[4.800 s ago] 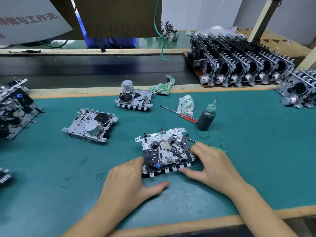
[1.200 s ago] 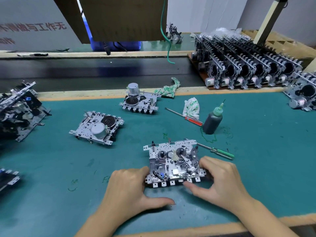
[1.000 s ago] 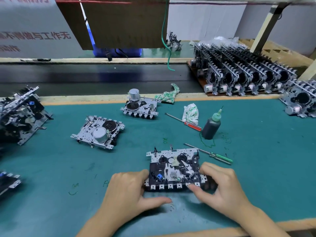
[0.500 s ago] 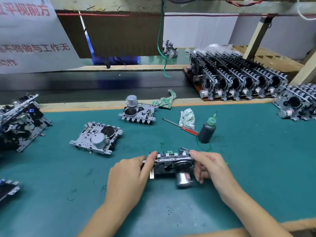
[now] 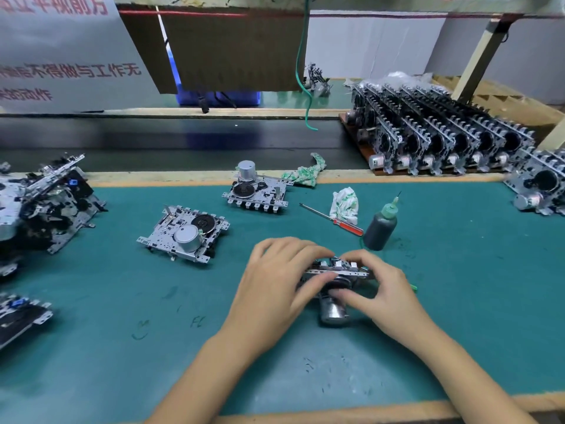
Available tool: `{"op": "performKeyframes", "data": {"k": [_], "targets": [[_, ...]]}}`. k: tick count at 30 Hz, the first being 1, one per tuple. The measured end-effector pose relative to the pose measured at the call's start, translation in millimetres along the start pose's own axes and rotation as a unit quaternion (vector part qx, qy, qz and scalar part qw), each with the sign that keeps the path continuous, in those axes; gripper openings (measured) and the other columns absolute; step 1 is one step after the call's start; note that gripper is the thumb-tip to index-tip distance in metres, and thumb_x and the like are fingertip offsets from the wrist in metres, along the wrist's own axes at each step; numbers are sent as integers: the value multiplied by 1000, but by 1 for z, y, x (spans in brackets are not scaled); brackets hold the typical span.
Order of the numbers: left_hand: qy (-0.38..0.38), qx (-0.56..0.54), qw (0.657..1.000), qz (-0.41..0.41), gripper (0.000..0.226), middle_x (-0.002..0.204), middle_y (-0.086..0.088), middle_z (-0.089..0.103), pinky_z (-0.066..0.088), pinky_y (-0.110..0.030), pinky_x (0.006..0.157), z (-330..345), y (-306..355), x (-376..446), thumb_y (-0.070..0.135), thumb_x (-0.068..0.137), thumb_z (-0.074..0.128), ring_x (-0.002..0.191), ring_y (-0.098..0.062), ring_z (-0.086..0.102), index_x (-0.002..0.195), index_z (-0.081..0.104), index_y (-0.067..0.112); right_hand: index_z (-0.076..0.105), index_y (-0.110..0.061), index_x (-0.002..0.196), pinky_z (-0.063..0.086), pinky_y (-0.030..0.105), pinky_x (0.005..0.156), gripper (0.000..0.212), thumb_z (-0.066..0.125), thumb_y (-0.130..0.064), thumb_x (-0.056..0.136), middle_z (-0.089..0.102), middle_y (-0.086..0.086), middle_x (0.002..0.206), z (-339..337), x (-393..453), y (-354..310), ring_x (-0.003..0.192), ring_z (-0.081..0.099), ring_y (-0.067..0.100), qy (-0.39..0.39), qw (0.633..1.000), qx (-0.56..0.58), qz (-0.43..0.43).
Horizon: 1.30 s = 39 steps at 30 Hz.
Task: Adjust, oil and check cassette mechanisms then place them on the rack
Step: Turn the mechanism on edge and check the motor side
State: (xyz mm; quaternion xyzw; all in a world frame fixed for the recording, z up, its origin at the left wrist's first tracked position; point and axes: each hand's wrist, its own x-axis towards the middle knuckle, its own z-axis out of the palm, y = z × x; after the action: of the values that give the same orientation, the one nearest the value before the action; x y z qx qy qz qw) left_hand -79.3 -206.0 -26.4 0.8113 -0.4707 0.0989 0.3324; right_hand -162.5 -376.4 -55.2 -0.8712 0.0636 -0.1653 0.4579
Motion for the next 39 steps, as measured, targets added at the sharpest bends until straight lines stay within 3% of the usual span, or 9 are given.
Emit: {"op": "performKeyframes", "data": {"k": [3,9,18,28,30,33,35,39], "targets": [[26,-60,997,-30,31,95,13,67,37,-23,87,6,-5,0,39,92,45,96,-5,54,101,70,24,64,-30,91,49,24,81,31,80,-23,65,69,-10,89,5,2,5,83,65,10,-1,996,86,21],[49,-125,990,-45,30,101,21,69,41,-27,96,11,-8,-1,38,90,48,112,-1,54,100,73,27,67,-31,97,49,18,83,36,77,-15,66,69,-6,98,6,3,8,92,65,9,-23,980,194,28],[45,-136,988,-50,17,105,19,69,39,-25,99,10,-8,-1,24,88,57,121,0,50,94,74,25,66,-20,90,49,18,77,29,76,-13,64,71,-3,84,7,6,7,77,65,8,-16,980,198,35],[52,-136,988,-58,16,103,22,69,36,-26,102,12,-6,-3,24,89,57,123,0,48,91,73,26,68,-21,90,49,18,79,29,78,-12,64,72,-1,87,8,3,5,81,66,10,-3,979,204,31],[57,-120,990,-48,19,104,22,69,30,-28,107,13,-5,-3,29,91,53,124,-1,46,91,72,26,66,-25,92,45,13,82,29,79,-15,68,70,-8,92,8,-2,6,88,64,4,7,987,155,30],[60,-106,991,-49,17,105,22,68,26,-26,110,15,-4,-2,26,92,54,126,-1,44,92,71,26,62,-30,103,37,11,87,33,70,-43,74,58,-25,104,2,-16,13,99,52,-2,46,993,-109,-29],[62,-115,990,-49,16,104,22,68,28,-25,108,15,-5,-2,23,90,56,126,0,44,92,71,26,67,-21,102,39,18,85,39,59,-51,79,60,-22,104,-2,-25,15,97,51,2,53,975,-204,-72],[67,-116,990,-53,15,101,21,70,33,-25,103,14,-4,-1,23,89,57,122,-1,47,91,72,25,71,-11,93,42,25,78,40,53,-45,83,68,-8,97,-8,-29,16,89,56,11,39,945,-300,-127]]}}
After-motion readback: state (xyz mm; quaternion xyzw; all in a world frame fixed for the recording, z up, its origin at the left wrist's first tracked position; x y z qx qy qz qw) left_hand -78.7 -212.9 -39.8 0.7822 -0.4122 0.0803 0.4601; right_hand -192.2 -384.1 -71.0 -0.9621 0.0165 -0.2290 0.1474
